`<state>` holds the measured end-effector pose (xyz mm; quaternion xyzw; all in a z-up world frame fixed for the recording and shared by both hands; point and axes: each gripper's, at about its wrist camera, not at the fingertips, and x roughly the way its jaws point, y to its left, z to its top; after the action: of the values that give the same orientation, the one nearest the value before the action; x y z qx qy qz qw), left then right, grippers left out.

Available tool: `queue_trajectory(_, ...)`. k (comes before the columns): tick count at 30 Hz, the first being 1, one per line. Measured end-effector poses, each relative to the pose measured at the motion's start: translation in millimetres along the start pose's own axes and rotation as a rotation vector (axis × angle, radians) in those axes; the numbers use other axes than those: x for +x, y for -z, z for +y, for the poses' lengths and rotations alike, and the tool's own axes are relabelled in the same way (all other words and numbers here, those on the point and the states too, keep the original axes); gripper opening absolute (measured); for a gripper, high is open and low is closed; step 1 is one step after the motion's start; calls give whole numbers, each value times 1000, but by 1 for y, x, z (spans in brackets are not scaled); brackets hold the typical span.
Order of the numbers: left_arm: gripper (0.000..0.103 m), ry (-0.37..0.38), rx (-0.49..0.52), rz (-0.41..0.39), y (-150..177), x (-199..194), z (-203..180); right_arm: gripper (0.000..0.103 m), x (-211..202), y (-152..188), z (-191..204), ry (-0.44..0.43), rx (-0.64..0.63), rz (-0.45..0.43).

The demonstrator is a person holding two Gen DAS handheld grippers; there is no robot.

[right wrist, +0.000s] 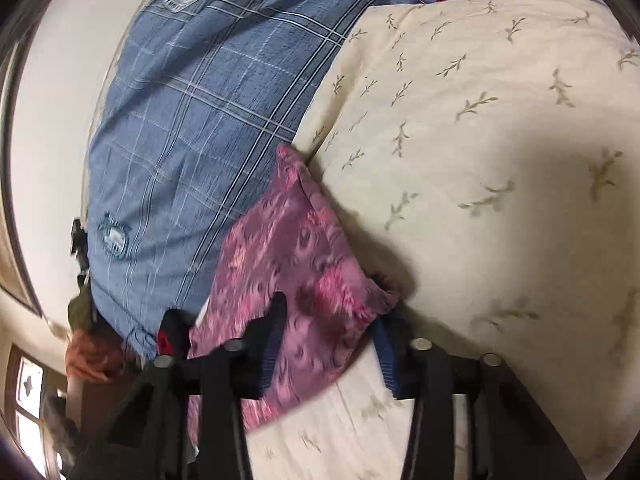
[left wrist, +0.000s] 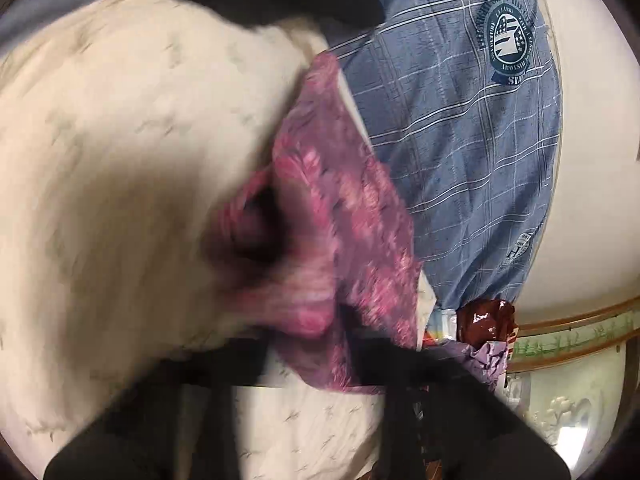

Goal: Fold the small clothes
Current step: 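Open both grippers and release the folded purple shirt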

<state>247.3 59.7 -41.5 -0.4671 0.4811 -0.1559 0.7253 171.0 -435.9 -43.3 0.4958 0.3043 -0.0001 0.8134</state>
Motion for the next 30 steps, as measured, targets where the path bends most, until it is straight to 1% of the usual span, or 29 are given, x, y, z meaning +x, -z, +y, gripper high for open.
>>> queue_trajectory(1, 4, -6, 5, -11, 0, -4, -5, 7, -8, -5, 6, -40, -3, -26)
queue_trajectory(2, 4, -34, 48, -32, 2, -11, -12, 5, -18, -8, 11, -78, -11, -51)
queue_trajectory(3, 4, -61, 87, -54, 5, -14, -16, 5, -29, -11, 17, -103, -31, -74)
queue_trajectory(4, 5, -93, 114, -70, 8, -18, -17, 4, -39, -13, 23, -105, -59, -98)
queue_trajectory(5, 5, -101, 98, -59, 10, -16, -10, 4, -45, -13, 23, -88, -82, -113)
queue_trajectory(6, 4, -96, 73, -45, 12, -15, -2, 4, -45, -13, 18, -68, -82, -103)
queue_trajectory(7, 5, -113, 56, -33, 14, -12, 8, 4, -41, -11, 11, -35, -72, -83)
queue_trajectory(8, 5, -152, 47, -13, 13, -5, 18, 4, -35, -8, 0, -1, -57, -61)
queue_trajectory(9, 5, -166, 36, 2, 13, 2, 23, 4, -26, -3, -14, 46, -31, -35)
queue_trajectory(10, 6, -154, 20, 16, 12, 2, 29, 4, -19, 1, -24, 77, -17, -12)
queue_trajectory(11, 7, -127, 6, 25, 12, -3, 33, 4, -19, 5, -28, 68, -15, -11)
queue_trajectory(12, 8, -126, 11, 26, 11, -9, 33, 4, -22, 7, -26, 71, -29, -25)
queue_trajectory(13, 9, -127, 34, 22, 10, -18, 30, 8, -25, 7, -21, 101, -43, -25)
queue_trajectory(14, 9, -127, 61, 10, 11, -28, 26, 14, -30, 7, -15, 123, -52, -33)
queue_trajectory(15, 9, -132, 91, -17, 13, -40, 19, 16, -38, 7, -10, 150, -57, -59)
queue_trajectory(16, 13, -140, 118, -47, 15, -49, 13, 17, -45, 7, -7, 167, -61, -85)
queue_trajectory(18, 22, -182, 192, -143, 16, -65, -11, 17, -58, 8, 10, 181, -118, -160)
queue_trajectory(19, 32, -190, 241, -180, 15, -68, -24, 17, -60, 10, 25, 178, -178, -184)
queue_trajectory(20, 44, -209, 293, -220, 13, -67, -39, 17, -57, 13, 38, 166, -224, -185)
queue_trajectory(21, 51, -234, 341, -253, 10, -61, -54, 17, -51, 16, 50, 148, -269, -172)
queue_trajectory(22, 58, -243, 370, -263, 6, -54, -62, 18, -37, 23, 69, 128, -332, -136)
queue_trajectory(23, 58, -259, 386, -257, 0, -42, -69, 18, -27, 30, 80, 116, -371, -106)
queue_trajectory(25, 58, -252, 391, -209, -14, -14, -74, 19, -1, 44, 101, 110, -451, -50)
queue_trajectory(26, 57, -270, 386, -196, -19, -2, -72, 18, 16, 49, 109, 104, -478, -20)
queue_trajectory(28, 57, -320, 399, -171, -26, 19, -66, 19, 30, 51, 106, 115, -474, -13)
queue_trajectory(30, 57, -409, 388, -146, -33, 40, -52, 20, 45, 45, 96, 154, -442, -12)
